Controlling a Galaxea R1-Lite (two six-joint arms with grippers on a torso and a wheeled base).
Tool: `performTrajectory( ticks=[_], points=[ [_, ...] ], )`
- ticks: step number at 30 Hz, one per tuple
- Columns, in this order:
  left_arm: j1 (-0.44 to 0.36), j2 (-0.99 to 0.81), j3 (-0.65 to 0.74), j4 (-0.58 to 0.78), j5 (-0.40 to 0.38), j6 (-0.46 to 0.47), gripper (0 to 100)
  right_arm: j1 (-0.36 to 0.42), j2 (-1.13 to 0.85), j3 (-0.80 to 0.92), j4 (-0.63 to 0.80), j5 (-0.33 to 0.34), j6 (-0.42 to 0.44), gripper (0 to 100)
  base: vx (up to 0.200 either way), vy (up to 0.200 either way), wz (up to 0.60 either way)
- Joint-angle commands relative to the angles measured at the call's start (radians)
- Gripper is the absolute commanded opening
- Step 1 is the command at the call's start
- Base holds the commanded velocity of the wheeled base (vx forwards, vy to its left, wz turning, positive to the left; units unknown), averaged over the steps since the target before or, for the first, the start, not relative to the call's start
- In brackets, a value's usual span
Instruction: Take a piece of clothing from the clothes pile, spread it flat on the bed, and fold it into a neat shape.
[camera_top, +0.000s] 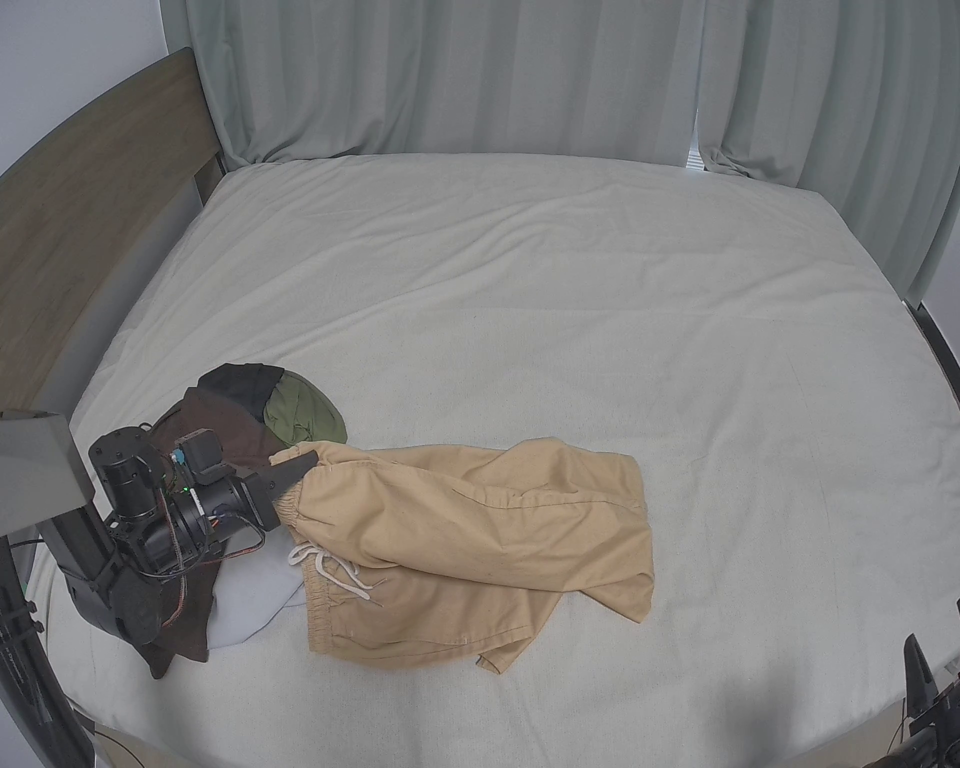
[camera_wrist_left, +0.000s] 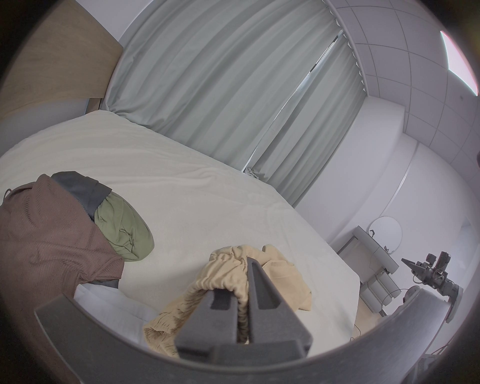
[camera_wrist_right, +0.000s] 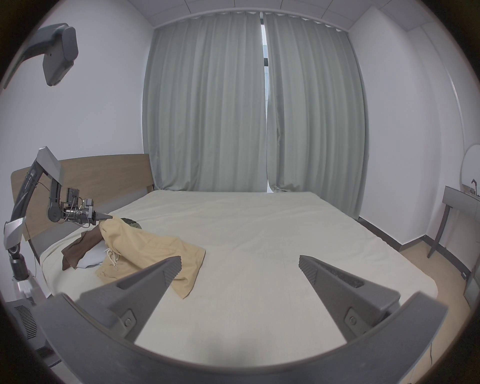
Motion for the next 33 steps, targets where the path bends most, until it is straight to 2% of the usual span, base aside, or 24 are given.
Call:
performTrajectory(
  ticks=[1,9,11,14,18,22,24,29,32,33],
  points=[
    [0.001,-0.002,0.002,-0.001,0.000,0.000,0,-0.009,-0.002,-0.061,-0.051,0.004,-0.006,100,0.000,0.000,0.00],
    [-0.002,0.001,0.002,-0.001,-0.002,0.001,0,0.043,0.203,-0.211,-0.014,0.056,0.023,100,0.000,0.000,0.00],
    [-0.002,-0.002,0.002,-0.001,0.000,0.000,0,0.122,0.315,-0.251,-0.021,0.059,0.037,100,0.000,0.000,0.00],
    [-0.002,-0.004,0.004,-0.001,-0.002,0.000,0,0.162,0.392,-0.281,-0.021,0.067,0.055,100,0.000,0.000,0.00],
    [0.000,-0.001,0.004,-0.001,-0.002,0.000,0,0.198,0.571,-0.381,-0.025,0.134,0.158,100,0.000,0.000,0.00],
    [-0.002,0.001,0.002,-0.001,-0.002,0.000,0,0.198,0.700,-0.444,-0.027,0.153,0.190,100,0.000,0.000,0.00],
    [-0.003,0.001,0.001,-0.001,-0.002,0.000,0,0.205,0.772,-0.485,-0.028,0.182,0.192,100,0.000,0.000,0.00],
    [-0.006,-0.001,-0.003,-0.001,-0.002,0.000,0,0.208,0.906,-0.573,-0.028,0.306,0.193,100,0.000,0.000,0.00],
    [-0.008,0.001,-0.001,-0.001,0.000,0.000,0,0.209,0.949,-0.597,-0.028,0.341,0.193,100,0.000,0.000,0.00],
    [-0.009,0.002,-0.001,-0.001,-0.002,0.000,0,0.218,0.990,-0.616,-0.030,0.380,0.196,100,0.000,0.000,0.00]
  ],
)
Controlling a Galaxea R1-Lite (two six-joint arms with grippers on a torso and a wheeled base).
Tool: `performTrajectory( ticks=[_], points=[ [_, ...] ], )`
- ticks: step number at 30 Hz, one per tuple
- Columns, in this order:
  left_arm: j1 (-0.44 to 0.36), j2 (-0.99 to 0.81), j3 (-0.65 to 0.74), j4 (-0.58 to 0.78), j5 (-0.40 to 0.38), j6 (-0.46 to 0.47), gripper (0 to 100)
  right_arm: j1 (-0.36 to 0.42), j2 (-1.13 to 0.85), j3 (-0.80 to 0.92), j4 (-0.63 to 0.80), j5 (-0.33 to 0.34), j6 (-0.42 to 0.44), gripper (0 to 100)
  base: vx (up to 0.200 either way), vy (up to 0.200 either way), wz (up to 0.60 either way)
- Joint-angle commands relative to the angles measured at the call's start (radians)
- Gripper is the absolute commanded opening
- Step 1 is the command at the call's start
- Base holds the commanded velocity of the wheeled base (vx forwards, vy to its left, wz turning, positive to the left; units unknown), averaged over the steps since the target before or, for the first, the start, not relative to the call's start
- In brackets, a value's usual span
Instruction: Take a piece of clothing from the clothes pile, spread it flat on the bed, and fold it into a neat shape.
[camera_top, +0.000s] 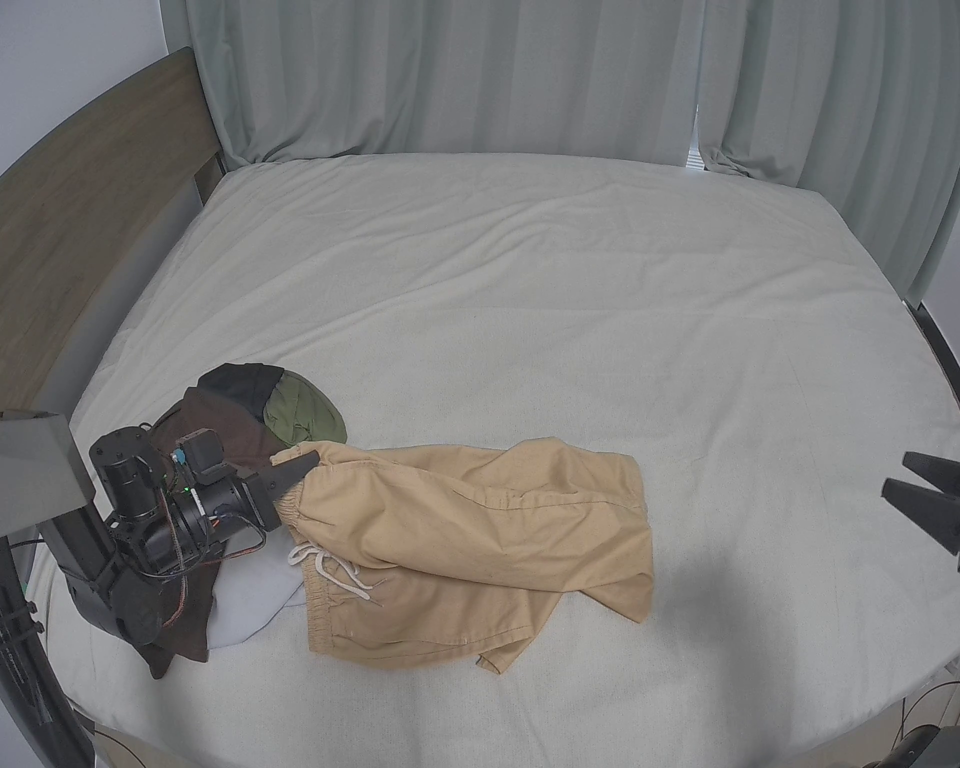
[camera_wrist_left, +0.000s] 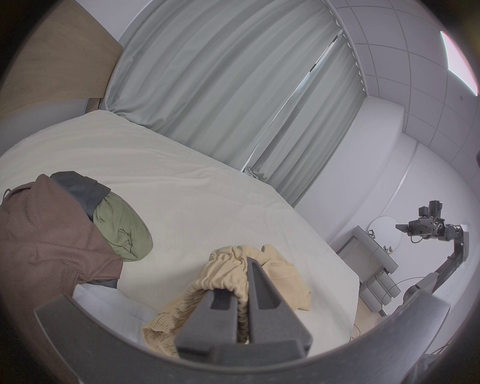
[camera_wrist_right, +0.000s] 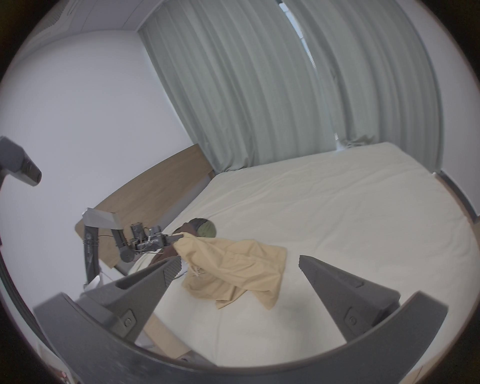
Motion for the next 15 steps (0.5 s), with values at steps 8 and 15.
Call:
performTrajectory(
  ticks=[8,15],
  points=[
    [0.008,0.028,-0.021,-0.001,0.001,0.001,0,0.032,0.299,-0.030,-0.166,0.173,0.067,100,0.000,0.000,0.00],
    [0.014,0.048,-0.025,-0.001,0.001,0.003,0,0.030,0.483,0.047,-0.432,0.197,0.167,100,0.000,0.000,0.00]
  ],
)
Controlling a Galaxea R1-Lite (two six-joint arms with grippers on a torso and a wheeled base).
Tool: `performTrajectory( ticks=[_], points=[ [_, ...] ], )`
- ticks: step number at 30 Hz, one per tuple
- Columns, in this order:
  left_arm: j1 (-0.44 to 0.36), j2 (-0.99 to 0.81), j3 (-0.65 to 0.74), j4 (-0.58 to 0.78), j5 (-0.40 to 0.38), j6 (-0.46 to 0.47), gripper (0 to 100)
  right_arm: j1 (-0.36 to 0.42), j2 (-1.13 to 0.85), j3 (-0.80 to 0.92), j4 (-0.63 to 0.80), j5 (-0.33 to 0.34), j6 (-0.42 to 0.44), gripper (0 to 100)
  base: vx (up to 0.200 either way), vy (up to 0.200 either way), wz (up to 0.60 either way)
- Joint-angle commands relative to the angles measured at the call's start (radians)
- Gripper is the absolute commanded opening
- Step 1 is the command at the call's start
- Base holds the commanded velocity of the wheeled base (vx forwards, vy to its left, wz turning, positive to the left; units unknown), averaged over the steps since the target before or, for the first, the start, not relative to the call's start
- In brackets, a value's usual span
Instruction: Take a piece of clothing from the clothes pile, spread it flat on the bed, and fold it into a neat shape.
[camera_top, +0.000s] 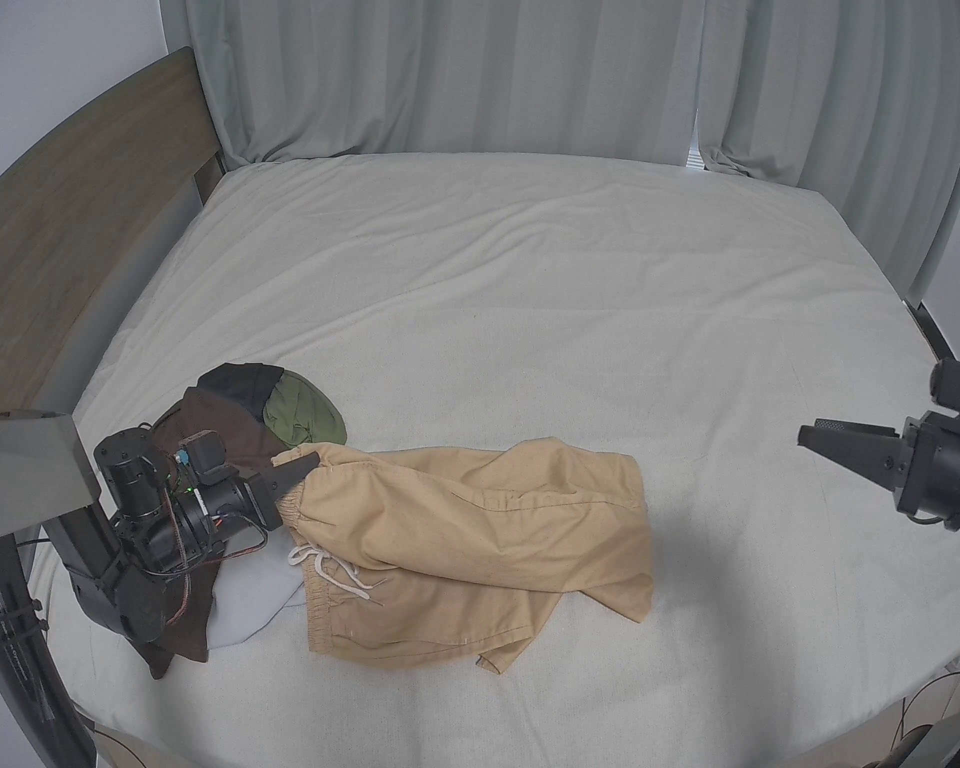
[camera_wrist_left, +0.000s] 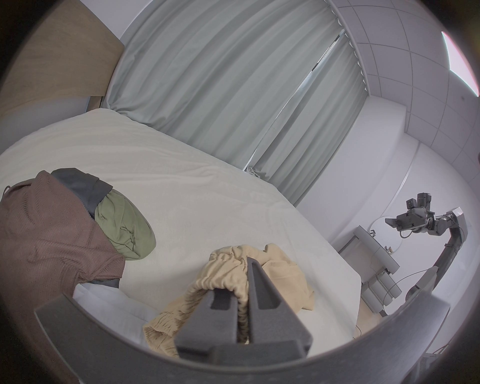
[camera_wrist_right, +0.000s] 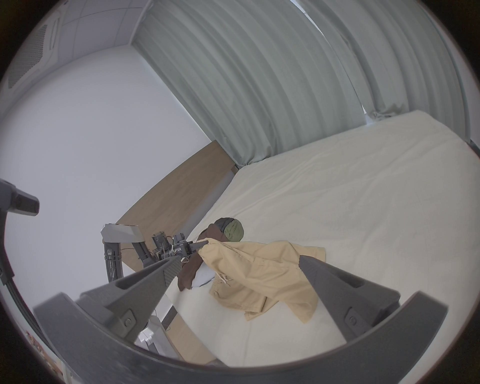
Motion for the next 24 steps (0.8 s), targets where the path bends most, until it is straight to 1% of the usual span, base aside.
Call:
performTrajectory(
  ticks=[1,3,4,9,14,24],
  points=[
    [0.009,0.023,-0.014,-0.001,0.000,-0.001,0,0.004,0.184,0.072,-0.153,0.010,0.047,100,0.000,0.000,0.00],
    [0.013,0.023,-0.021,-0.001,0.000,-0.001,0,0.004,0.204,0.075,-0.175,0.010,0.050,100,0.000,0.000,0.00],
    [0.021,0.023,-0.027,-0.001,0.000,-0.001,0,0.010,0.250,0.075,-0.210,0.010,0.070,100,0.000,0.000,0.00],
    [0.044,0.023,-0.041,-0.001,0.000,-0.002,0,0.021,0.322,0.071,-0.239,0.010,0.135,100,0.000,0.000,0.00],
    [0.055,0.018,-0.047,-0.001,0.000,-0.002,0,0.016,0.382,0.072,-0.274,0.010,0.146,100,0.000,0.000,0.00],
    [0.069,0.018,-0.057,-0.001,0.000,-0.004,0,0.015,0.581,0.094,-0.388,0.005,0.149,100,0.000,0.000,0.00]
  ],
)
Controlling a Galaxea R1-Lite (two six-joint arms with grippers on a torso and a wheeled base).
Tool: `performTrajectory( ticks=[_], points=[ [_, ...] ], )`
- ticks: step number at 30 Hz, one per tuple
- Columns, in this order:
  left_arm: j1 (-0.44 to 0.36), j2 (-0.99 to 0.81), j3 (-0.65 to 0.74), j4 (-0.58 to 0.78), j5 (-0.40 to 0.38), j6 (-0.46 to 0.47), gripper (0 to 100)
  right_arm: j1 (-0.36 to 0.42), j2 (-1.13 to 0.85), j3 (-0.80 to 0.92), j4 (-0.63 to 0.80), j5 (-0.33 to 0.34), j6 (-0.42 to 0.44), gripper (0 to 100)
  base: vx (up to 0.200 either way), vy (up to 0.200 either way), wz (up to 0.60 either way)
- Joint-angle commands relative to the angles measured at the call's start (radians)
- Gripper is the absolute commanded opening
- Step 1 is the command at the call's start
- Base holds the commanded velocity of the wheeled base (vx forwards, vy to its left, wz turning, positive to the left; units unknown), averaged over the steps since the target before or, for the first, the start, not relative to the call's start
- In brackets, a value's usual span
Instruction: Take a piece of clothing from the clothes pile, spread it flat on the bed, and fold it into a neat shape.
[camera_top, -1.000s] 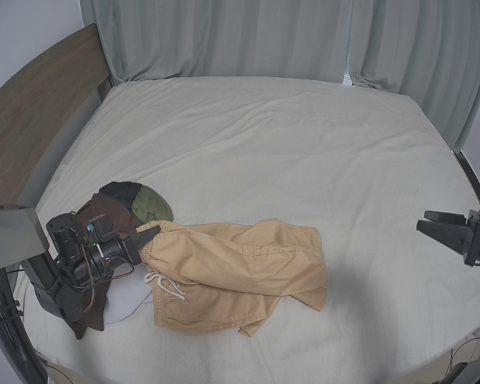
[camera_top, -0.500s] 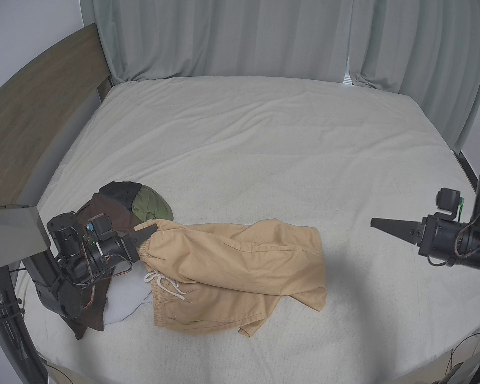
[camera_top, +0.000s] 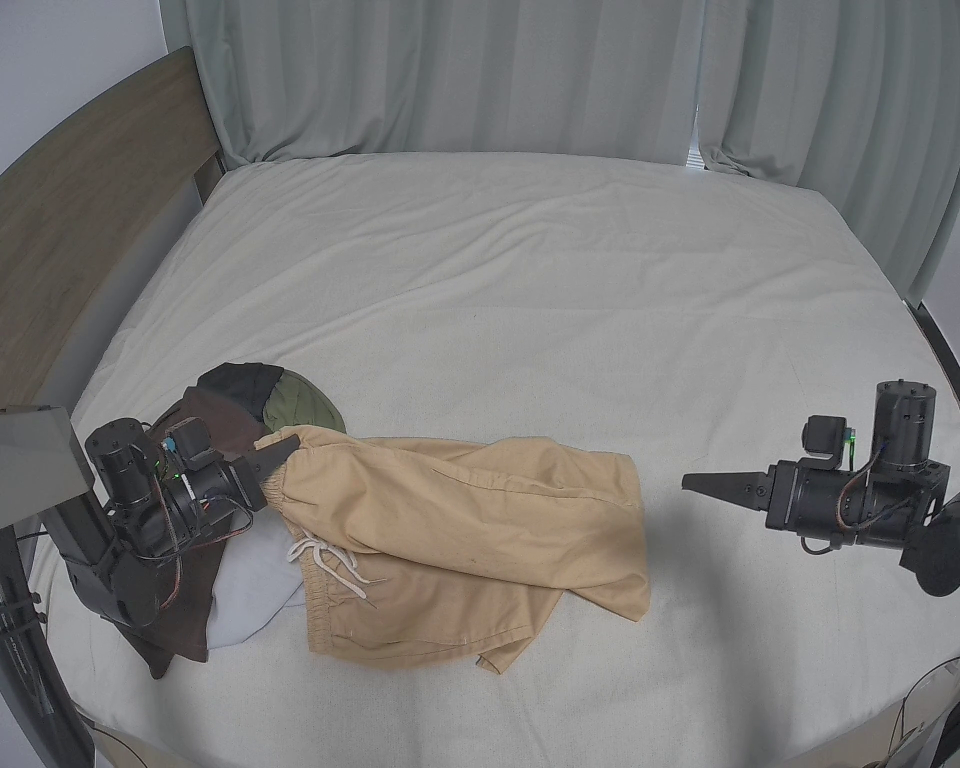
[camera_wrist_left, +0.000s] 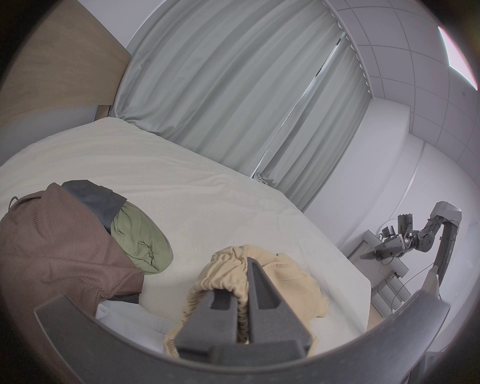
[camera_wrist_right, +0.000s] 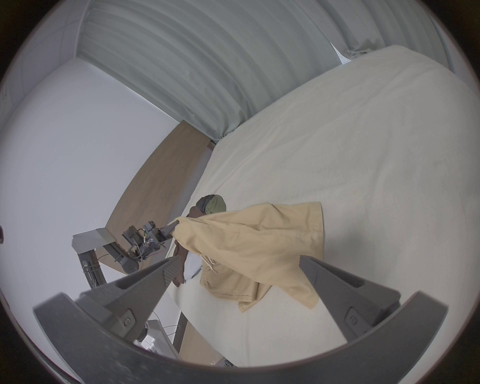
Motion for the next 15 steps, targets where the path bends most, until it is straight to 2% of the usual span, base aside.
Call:
performTrajectory(
  ticks=[1,9,15],
  points=[
    [0.006,0.000,-0.007,-0.001,0.000,-0.002,0,0.002,0.122,0.010,-0.035,-0.002,0.002,100,0.000,0.000,0.00],
    [0.009,-0.002,-0.010,-0.001,0.000,0.000,0,0.005,0.240,0.014,-0.132,-0.002,0.079,100,0.000,0.000,0.00],
    [0.016,-0.002,-0.013,-0.001,0.000,0.000,0,0.005,0.339,0.017,-0.193,-0.004,0.082,100,0.000,0.000,0.00]
  ],
)
